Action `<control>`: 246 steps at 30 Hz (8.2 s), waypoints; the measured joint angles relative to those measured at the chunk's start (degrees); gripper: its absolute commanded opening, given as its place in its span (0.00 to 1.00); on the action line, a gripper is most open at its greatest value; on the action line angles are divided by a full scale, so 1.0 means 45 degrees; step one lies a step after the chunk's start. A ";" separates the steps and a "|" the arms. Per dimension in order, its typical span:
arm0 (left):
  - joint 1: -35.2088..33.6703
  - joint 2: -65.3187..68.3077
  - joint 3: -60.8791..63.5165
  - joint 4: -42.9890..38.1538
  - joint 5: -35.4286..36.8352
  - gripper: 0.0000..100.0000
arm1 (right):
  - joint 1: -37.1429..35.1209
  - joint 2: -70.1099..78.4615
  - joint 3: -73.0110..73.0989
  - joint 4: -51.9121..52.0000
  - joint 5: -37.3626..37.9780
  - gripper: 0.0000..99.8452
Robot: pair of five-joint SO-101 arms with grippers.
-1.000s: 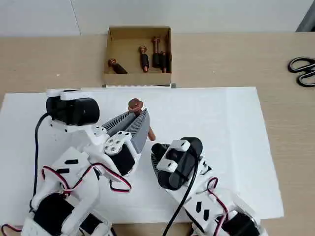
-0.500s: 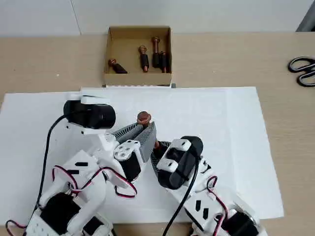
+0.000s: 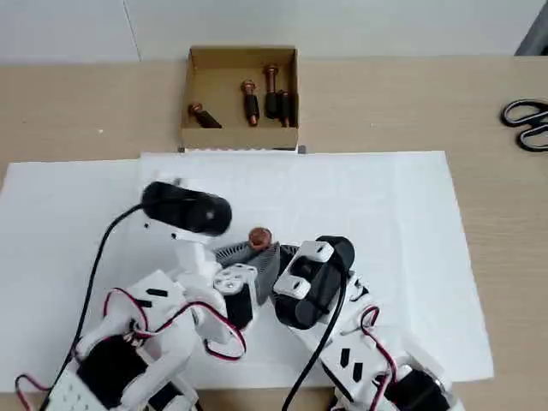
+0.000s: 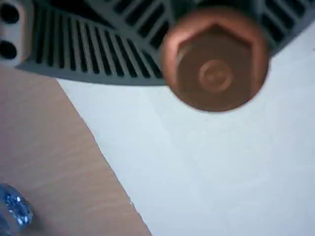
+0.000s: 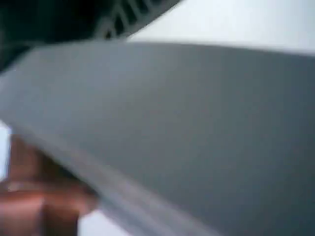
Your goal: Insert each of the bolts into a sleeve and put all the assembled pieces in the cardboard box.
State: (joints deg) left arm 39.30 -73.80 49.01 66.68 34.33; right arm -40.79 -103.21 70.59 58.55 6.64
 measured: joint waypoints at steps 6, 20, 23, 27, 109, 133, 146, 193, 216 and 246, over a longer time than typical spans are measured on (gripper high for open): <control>0.0156 -0.0098 0.0508 -0.0020 -0.0078 0.01 | -0.0020 0.0000 0.0039 0.0020 0.0000 0.00; 0.0137 -0.0117 0.0567 0.0039 -0.2071 0.22 | 0.0098 0.0020 0.0059 0.0020 0.0000 0.00; 0.0137 -0.0039 0.0781 0.0293 -0.2071 0.26 | 0.0195 0.0039 0.0039 -0.0020 -0.0039 0.00; 0.0137 -0.0098 0.0742 0.0664 -0.2051 0.26 | 0.0117 -0.0039 0.0000 0.0000 0.0000 0.00; -0.8733 0.0039 0.8107 -0.3302 -0.5685 0.01 | 0.6291 0.5118 -0.4044 0.0957 -0.3516 0.00; -0.8733 0.0039 0.8107 -0.3302 -0.5685 0.01 | 0.6095 2.0611 -1.3558 -0.4142 -0.3985 0.00; -0.8733 0.0039 0.8107 -0.3302 -0.5685 0.01 | 0.4806 2.7429 -1.8833 -0.6330 -0.3985 0.00; -0.8733 0.0039 0.8107 -0.3302 -0.5685 0.01 | 0.4513 3.2274 -2.5729 -0.5001 -0.1836 0.13; -0.8733 0.0039 0.8107 -0.3302 -0.5685 0.01 | 0.5568 3.2274 -3.3250 0.4747 -0.3126 0.00; -0.8733 0.0039 0.8107 -0.3302 -0.5685 0.01 | 0.7248 2.4654 -2.7096 0.8869 -0.3126 0.00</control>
State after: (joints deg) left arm 0.00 -73.63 85.49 51.82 8.75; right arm -8.18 7.74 -51.34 98.46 -7.43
